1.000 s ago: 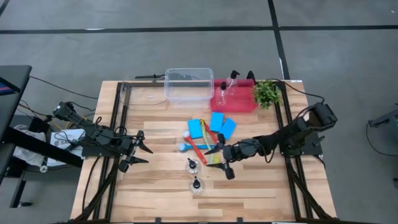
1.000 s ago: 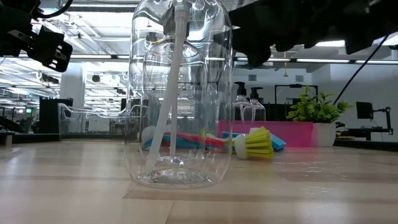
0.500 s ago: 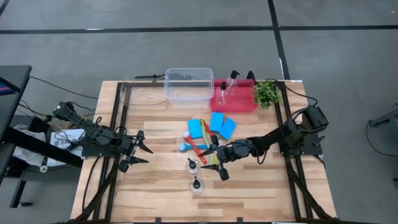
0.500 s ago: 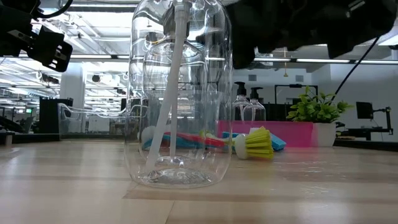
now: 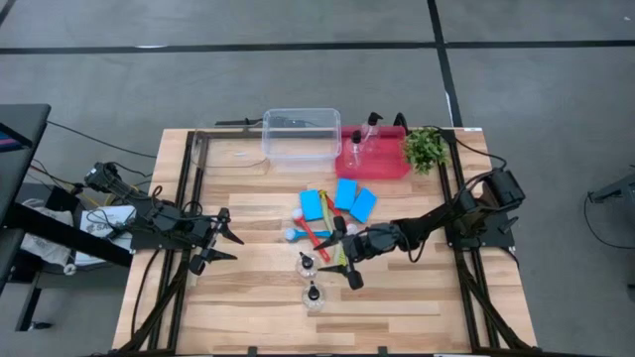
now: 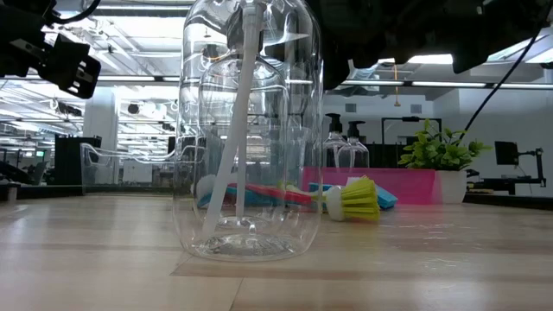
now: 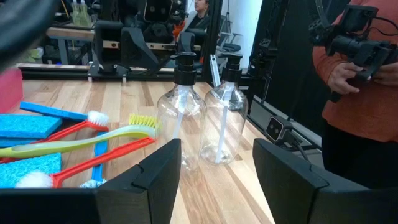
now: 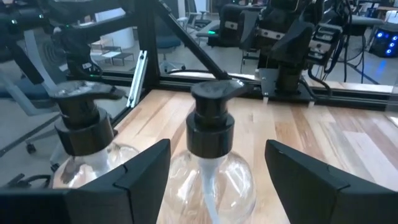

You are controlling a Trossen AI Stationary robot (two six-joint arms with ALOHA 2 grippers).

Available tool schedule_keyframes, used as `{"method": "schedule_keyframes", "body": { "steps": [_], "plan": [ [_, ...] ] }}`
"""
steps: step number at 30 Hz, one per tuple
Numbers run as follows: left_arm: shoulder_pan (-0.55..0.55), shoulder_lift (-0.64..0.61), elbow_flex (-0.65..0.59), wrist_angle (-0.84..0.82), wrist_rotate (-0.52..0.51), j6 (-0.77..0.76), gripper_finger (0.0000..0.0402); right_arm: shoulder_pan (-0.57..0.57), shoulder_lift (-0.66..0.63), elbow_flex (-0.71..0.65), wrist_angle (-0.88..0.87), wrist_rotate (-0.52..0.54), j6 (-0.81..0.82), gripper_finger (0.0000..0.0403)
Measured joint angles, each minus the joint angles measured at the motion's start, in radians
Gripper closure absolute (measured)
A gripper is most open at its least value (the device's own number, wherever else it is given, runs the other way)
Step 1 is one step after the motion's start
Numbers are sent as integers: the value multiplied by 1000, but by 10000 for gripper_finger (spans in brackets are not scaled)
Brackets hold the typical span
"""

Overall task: Pick & Place Kitchen Sink Supplies
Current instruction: Put the transparent bottle into the red bin

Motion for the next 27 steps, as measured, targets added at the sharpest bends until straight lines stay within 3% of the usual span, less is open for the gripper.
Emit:
{"method": "schedule_keyframes", "body": {
  "steps": [12,21,27],
  "plan": [
    [0,0,0,4,0,0,199,-14,1,18,0,-19,-10,147],
    [0,0,0,9,0,0,199,-19,85,18,118,-47,25,147],
    [0,0,0,10,0,0,199,-20,97,64,91,-65,23,147]
  ]
}}
